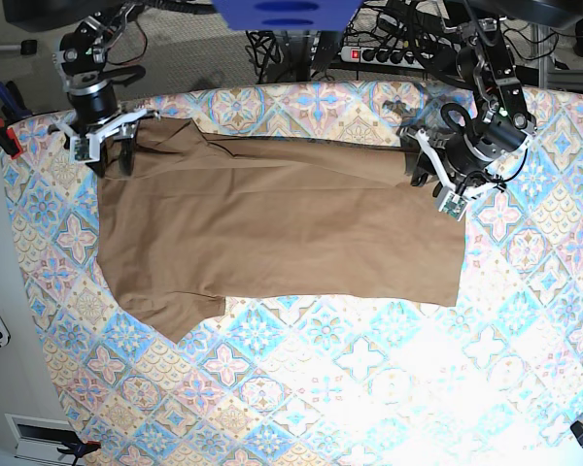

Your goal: Layout the t-shirt on the table in an organized manner, then fold the t-shirt properly

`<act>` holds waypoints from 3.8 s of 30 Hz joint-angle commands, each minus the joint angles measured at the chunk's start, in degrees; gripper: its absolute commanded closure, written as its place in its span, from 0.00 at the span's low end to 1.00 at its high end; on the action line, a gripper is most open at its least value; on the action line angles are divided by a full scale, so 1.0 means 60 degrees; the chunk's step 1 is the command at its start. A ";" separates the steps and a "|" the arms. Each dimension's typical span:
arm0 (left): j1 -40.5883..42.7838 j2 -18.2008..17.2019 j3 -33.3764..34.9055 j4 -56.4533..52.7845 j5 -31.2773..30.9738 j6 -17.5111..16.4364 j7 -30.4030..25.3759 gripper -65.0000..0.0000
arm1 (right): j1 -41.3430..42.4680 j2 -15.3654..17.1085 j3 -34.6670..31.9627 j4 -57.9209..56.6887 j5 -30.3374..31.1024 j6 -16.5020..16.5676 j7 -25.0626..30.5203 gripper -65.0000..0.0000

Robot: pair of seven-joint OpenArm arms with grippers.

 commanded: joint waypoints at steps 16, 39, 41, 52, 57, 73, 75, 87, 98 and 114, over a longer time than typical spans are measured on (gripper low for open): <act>-0.0071 -0.0055 -0.0041 0.0165 -0.0114 0.0012 -0.0187 0.63 | -0.0271 0.0088 0.0036 -0.0505 0.0153 -0.0012 0.0251 0.59; -0.0188 -0.0055 -0.0041 0.0150 -0.0114 0.0012 -0.0187 0.63 | -0.0608 0.0074 -0.0213 -0.0607 0.0153 -0.0012 0.0251 0.59; -0.0188 -0.0055 -0.0041 0.0150 -0.0114 0.0012 -0.0187 0.63 | -0.0608 0.0074 -0.0374 -0.0607 0.0153 -0.0012 0.0251 0.59; -0.0188 -0.0055 -0.0041 0.0150 -0.0114 0.0012 -0.0187 0.63 | -0.0432 0.0074 -0.0961 -0.0666 -0.0755 -0.0012 -0.0438 1.00; -0.0203 -0.0055 -0.0041 0.0150 -0.0114 0.0012 -0.0187 0.63 | -0.0198 0.0074 -0.0917 -0.0256 -0.0931 -0.0012 -0.0789 1.00; -0.0188 -0.0055 -0.0041 0.0150 -0.0114 0.0012 -0.0187 0.63 | -0.0242 0.0074 -0.0902 0.0155 -0.0960 -0.0012 -0.0804 1.00; -0.0188 -0.0055 -0.0041 0.0150 -0.0114 0.0012 -0.0187 0.63 | -0.0242 0.0074 -0.0902 0.0169 -0.0960 -0.0012 -0.0731 1.00; -0.0188 -0.0041 -0.0041 0.0150 -0.0099 0.0012 -0.0128 0.63 | 0.0828 0.0074 -0.0902 0.0287 -0.0960 -0.0012 -0.0804 1.00; -0.0174 -0.0041 -0.0041 0.0150 -0.0099 0.0012 -0.0128 0.63 | 0.2454 0.0088 -0.0755 0.0257 -0.1019 -0.0012 -0.0921 1.00; -0.0174 0.0003 -0.0026 0.0135 -0.0085 0.0012 -0.0128 0.63 | 0.0345 0.0074 -0.0140 0.0374 -0.1033 -0.0012 -0.1170 0.54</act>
